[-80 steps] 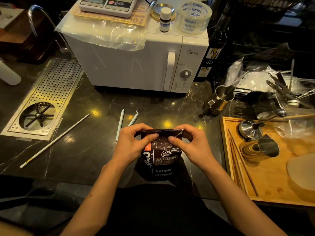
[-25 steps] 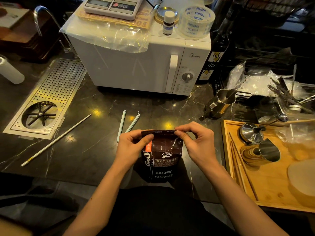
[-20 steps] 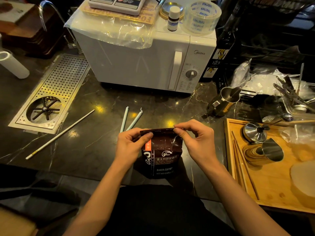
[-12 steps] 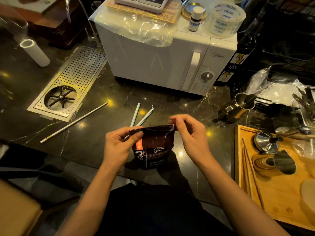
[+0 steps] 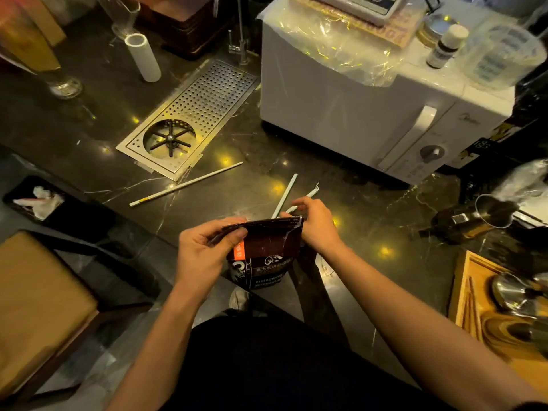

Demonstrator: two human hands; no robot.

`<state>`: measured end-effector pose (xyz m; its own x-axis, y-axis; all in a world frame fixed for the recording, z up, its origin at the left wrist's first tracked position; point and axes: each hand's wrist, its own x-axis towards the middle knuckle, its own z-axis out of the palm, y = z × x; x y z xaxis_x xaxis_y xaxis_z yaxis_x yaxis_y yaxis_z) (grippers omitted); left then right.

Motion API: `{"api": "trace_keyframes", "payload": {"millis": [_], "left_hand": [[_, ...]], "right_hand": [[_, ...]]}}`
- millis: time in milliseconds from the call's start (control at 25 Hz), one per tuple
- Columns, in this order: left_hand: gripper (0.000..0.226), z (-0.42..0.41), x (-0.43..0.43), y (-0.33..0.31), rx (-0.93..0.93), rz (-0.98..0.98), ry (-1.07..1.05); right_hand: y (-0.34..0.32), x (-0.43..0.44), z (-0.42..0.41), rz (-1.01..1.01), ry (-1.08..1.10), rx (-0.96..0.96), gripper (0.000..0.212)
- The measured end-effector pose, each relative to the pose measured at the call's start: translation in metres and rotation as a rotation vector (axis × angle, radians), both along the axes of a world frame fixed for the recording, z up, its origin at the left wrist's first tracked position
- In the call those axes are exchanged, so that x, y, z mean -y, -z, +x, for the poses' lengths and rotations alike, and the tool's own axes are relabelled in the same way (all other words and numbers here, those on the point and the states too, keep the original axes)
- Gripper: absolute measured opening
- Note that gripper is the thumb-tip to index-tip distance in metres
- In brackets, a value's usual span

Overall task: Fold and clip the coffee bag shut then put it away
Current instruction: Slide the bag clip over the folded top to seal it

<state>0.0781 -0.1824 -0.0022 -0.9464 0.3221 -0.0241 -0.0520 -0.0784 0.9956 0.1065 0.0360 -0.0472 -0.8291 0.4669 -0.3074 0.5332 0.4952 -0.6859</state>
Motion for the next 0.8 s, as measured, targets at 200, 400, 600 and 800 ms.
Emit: {"api": "trace_keyframes", "payload": {"millis": [200,400,600,800], "left_hand": [[0.021,-0.008,0.019,0.001,-0.016,-0.003,-0.04],[0.026,-0.014,0.023,0.003,-0.027,0.005,-0.037],[0.038,-0.019,0.018,0.009,-0.038,0.005,-0.028],[0.021,-0.027,0.004,0.012,-0.008,0.039,-0.005]], "right_hand": [[0.009,0.018,-0.019,0.256,-0.131,0.148,0.04],[0.016,0.023,-0.016,0.327,-0.131,0.124,0.028],[0.024,0.012,-0.005,0.325,-0.065,0.061,0.019],[0.015,-0.011,0.017,0.197,0.134,-0.121,0.01]]}}
